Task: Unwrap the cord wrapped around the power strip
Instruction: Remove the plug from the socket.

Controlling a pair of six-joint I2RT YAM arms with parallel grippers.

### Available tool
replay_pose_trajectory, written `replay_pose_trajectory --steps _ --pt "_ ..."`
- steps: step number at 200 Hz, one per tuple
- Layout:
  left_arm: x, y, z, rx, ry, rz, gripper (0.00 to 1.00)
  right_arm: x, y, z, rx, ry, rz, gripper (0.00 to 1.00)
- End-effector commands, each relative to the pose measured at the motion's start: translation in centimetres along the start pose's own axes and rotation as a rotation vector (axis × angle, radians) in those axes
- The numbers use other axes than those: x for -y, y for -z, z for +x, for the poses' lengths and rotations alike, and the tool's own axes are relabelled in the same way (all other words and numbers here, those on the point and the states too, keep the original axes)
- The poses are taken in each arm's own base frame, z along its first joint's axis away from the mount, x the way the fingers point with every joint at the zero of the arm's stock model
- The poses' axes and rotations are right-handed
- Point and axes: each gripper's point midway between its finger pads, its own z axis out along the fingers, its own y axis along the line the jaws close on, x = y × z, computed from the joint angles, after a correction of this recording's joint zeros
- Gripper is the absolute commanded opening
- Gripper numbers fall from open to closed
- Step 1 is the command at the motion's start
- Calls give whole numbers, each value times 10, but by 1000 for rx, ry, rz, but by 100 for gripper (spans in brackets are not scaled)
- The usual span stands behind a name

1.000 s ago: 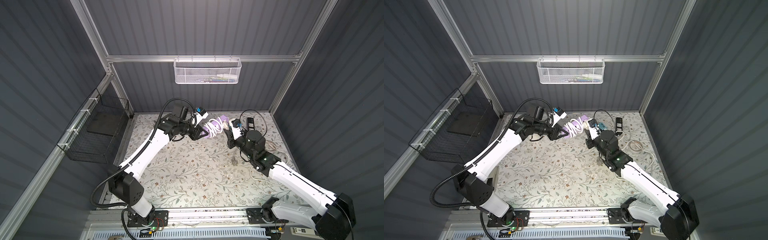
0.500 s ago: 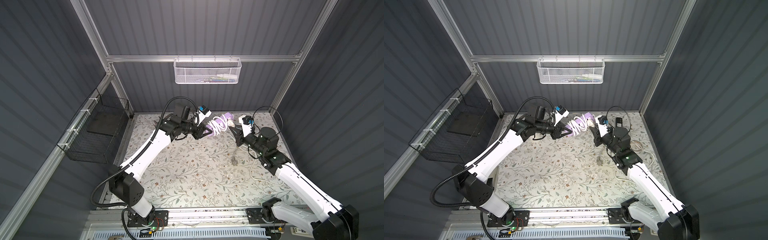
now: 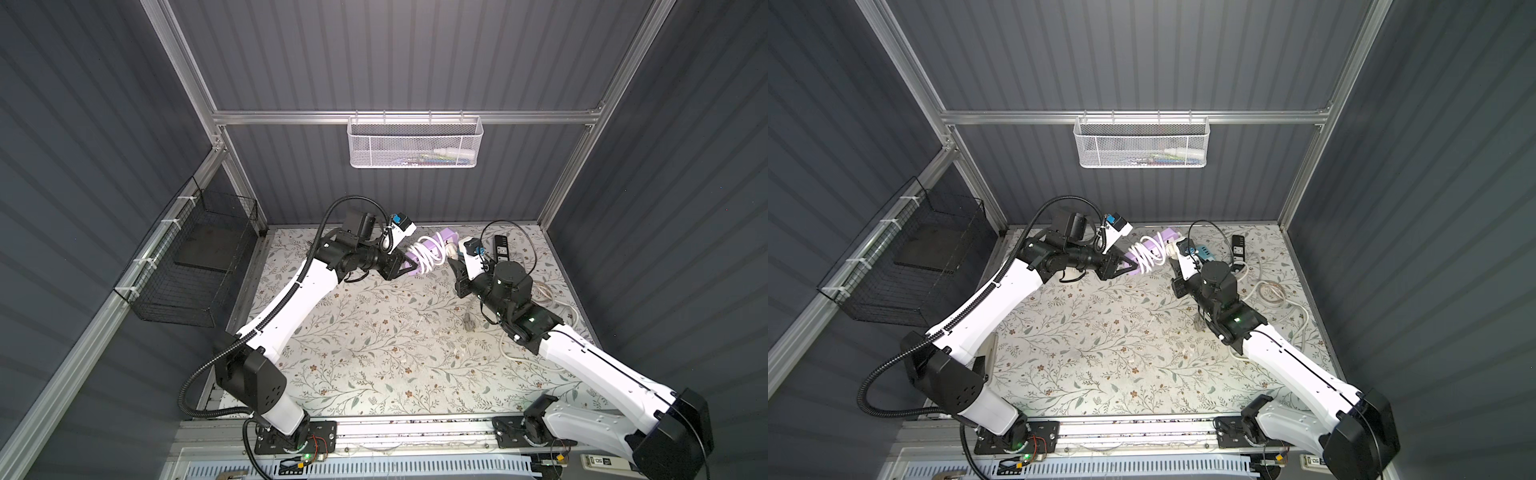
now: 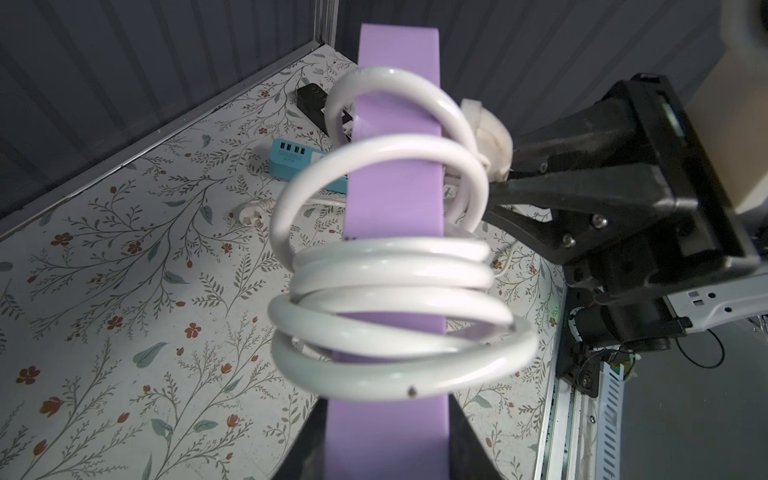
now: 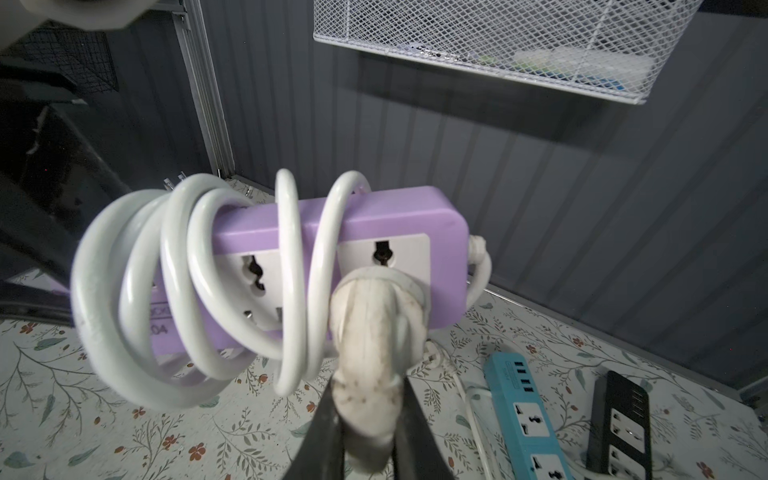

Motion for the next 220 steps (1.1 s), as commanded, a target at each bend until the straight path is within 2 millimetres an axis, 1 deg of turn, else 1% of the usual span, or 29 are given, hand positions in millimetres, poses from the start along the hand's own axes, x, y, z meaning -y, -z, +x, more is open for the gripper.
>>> replay_pose_trajectory --steps 1,19,21,43,58,77,81,112,125,136,141,162,176,191,210,220 --pt "-16 15 -44 159 -56 -110 0 -46 12 -16 68 14 -212 0" --pt "-17 14 -42 155 -55 -110 0 -30 18 -21 81 -27 -216 0" --pt "-16 14 -42 156 -56 -108 0 -25 20 -22 85 -37 -210 0" --pt "-16 14 -42 155 -55 -101 0 3 30 -29 111 -99 -202 0" --pt "-15 16 -44 160 -57 -104 0 14 34 -31 114 -105 -196 0" --pt "-15 15 -44 160 -57 -102 0 20 34 -32 102 -107 -187 0" --pt "-15 16 -44 161 -57 -103 0 13 35 -32 101 -105 -225 0" --pt "-14 18 -45 166 -62 -108 0 7 33 -30 101 -131 -262 0" --pt "-14 19 -46 168 -61 -110 0 1 32 -30 108 -133 -272 0" --pt "-14 19 -47 173 -60 -110 0 -12 30 -30 106 -110 -286 0" --pt "-14 19 -47 174 -59 -107 0 -13 27 -29 101 -98 -259 0" --pt "-15 16 -47 173 -51 -100 0 -40 19 -26 81 -47 -279 0" --pt "-15 16 -47 175 -51 -103 0 -52 14 -23 75 -32 -283 0" --pt "-14 18 -47 176 -54 -108 0 -55 11 -21 77 -42 -286 0" --pt "-14 20 -47 174 -60 -116 0 -49 12 -22 85 -41 -262 0" --pt "-15 21 -46 173 -60 -119 0 -42 15 -24 87 -51 -255 0"
